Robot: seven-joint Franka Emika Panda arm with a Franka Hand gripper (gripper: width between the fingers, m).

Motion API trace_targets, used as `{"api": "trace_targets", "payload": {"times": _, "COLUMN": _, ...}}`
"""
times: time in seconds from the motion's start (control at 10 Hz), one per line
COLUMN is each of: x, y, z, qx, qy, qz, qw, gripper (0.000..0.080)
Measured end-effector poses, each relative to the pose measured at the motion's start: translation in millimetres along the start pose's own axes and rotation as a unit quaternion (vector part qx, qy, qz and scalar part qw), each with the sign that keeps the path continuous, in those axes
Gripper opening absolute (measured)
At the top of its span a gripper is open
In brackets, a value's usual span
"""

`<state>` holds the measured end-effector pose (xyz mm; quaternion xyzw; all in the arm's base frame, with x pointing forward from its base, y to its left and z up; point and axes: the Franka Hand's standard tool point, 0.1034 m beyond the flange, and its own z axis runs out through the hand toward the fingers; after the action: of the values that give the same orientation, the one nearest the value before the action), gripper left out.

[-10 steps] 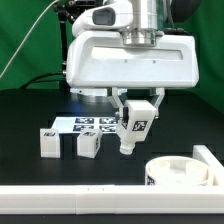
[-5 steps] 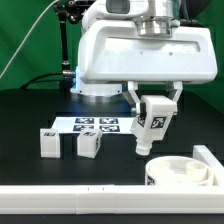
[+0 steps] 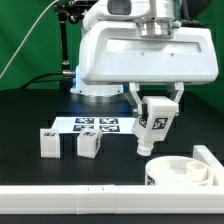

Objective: Assemble stool

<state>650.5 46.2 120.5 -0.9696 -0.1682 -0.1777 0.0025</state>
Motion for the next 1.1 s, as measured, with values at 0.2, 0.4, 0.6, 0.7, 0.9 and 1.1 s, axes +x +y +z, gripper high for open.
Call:
{"api": "trace_targets", "payload": {"times": 0.2, "x": 22.6, "y": -9.5, "z": 12.8, "qx": 0.007, "qy": 0.009, "qz": -0.005, "qw": 1.000, "gripper": 0.0338}}
{"api": "trace_targets", "payload": {"times": 0.4, "x": 21.6, "y": -15.2, "z": 19.3, "qx": 0.011, "qy": 0.007, "qz": -0.009, "qw": 1.000, "gripper": 0.0338}}
{"api": "trace_targets", "payload": {"times": 0.6, "x": 20.6, "y": -15.3, "z": 19.9, "qx": 0.011, "qy": 0.006, "qz": -0.009, "qw": 1.000, "gripper": 0.0338}}
{"api": "trace_targets", "payload": {"times": 0.7, "x": 15.5, "y": -16.6, "z": 22.0, "qx": 0.010, "qy": 0.007, "qz": -0.010, "qw": 1.000, "gripper": 0.0338}}
{"api": "trace_targets", "payload": {"times": 0.9, "x": 9.7, "y": -26.0, "z": 29.9, "qx": 0.014, "qy": 0.002, "qz": -0.014, "qw": 1.000, "gripper": 0.0338}}
{"api": "trace_targets", "payload": {"times": 1.1, "x": 8.9, "y": -27.7, "z": 33.7, "qx": 0.015, "qy": 0.001, "qz": -0.014, "qw": 1.000, "gripper": 0.0338}}
